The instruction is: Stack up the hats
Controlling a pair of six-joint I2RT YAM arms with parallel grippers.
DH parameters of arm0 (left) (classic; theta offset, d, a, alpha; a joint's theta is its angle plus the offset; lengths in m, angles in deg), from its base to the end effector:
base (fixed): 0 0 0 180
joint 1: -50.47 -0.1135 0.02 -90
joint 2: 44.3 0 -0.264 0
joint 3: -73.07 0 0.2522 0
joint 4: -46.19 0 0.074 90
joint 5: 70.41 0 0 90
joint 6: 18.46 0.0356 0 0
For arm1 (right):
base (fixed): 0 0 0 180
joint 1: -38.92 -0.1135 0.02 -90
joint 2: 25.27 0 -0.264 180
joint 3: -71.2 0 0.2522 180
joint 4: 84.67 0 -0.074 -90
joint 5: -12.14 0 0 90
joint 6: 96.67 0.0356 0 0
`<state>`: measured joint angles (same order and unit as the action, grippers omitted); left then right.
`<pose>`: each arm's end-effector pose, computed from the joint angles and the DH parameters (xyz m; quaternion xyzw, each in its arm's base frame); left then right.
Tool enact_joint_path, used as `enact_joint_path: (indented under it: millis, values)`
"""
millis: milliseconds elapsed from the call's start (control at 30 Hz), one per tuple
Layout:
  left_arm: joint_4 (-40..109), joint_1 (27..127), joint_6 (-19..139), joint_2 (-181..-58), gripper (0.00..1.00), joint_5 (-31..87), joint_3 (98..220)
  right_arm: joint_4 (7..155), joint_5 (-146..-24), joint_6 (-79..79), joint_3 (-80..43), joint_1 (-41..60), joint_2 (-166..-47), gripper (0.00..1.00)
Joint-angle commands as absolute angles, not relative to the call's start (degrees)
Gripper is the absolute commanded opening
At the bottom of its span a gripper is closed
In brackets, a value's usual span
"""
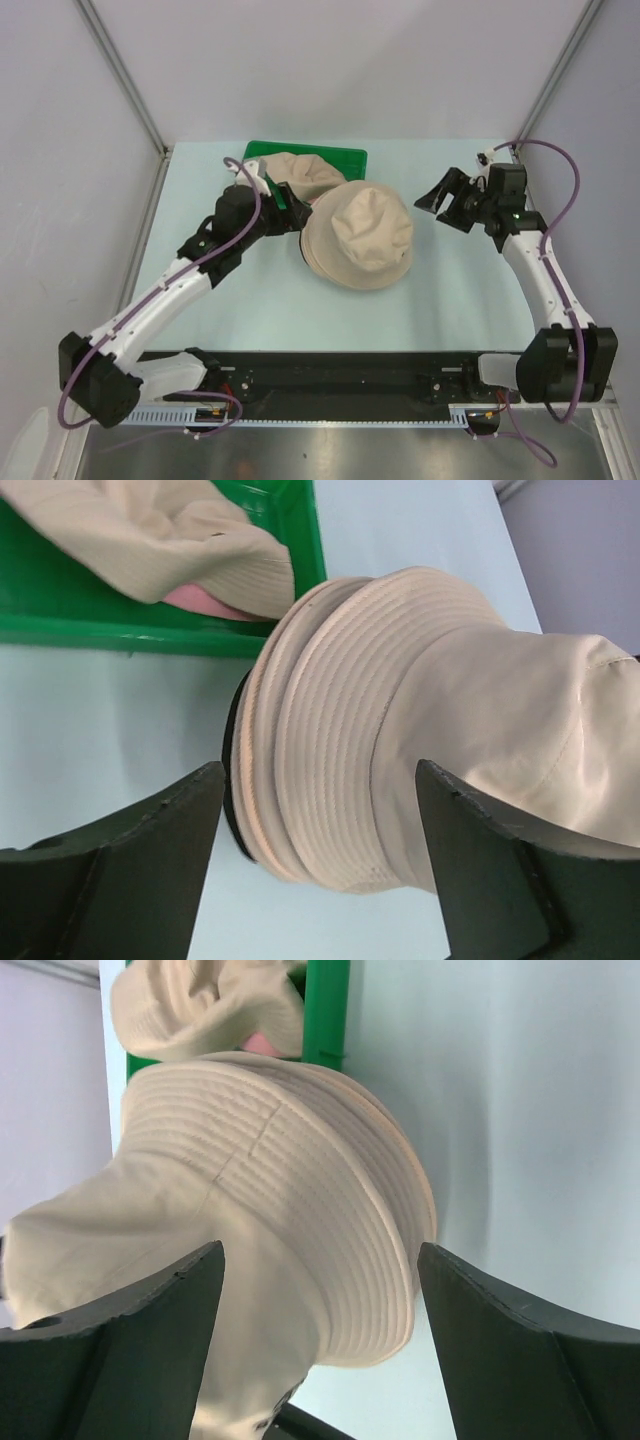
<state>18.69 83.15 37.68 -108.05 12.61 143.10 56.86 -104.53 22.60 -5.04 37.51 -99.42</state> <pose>0.2177 -0.1345 0.3383 -0.0429 0.8233 -0.2673 0.4989 0.2846 0.0230 0.3139 0.1081 0.8679 0.3146 0.3688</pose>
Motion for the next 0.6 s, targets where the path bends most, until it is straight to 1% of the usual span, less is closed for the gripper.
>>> enact_joint_path:
  millis: [0,33,67,133,233,367,433,567]
  values:
    - [26.5,79.7,44.4,-114.0,0.79,27.8,146.2,53.7,-102.4,22.1,-6.0,37.8,-93.0,0.83]
    - [28.4,78.9,44.3,-116.2,0.76,29.2,146.5,54.0,-102.1,22.5,-5.5,37.8,-92.2,0.83]
    - [29.7,77.2,44.4,-117.2,0.74,33.4,147.4,54.2,-101.7,23.0,-4.1,37.9,-89.9,0.82]
    - [31.6,75.9,44.6,-120.9,0.74,37.2,149.0,54.6,-101.5,25.6,-2.8,37.9,-87.6,0.82]
    - [30.9,75.5,45.9,-124.6,0.75,38.3,153.1,53.1,-101.8,27.9,-0.1,37.9,-83.8,0.82]
    - [31.8,75.5,46.7,-130.9,0.76,38.3,155.2,48.4,-102.9,27.9,2.5,37.7,-83.5,0.81]
    - [32.2,75.5,47.1,-132.5,0.77,39.0,155.7,49.0,-104.4,28.9,5.1,37.7,-83.8,0.81]
    - [37.7,75.5,46.5,-135.0,0.80,41.8,155.2,54.0,-107.4,33.1,9.2,36.2,-84.9,0.81]
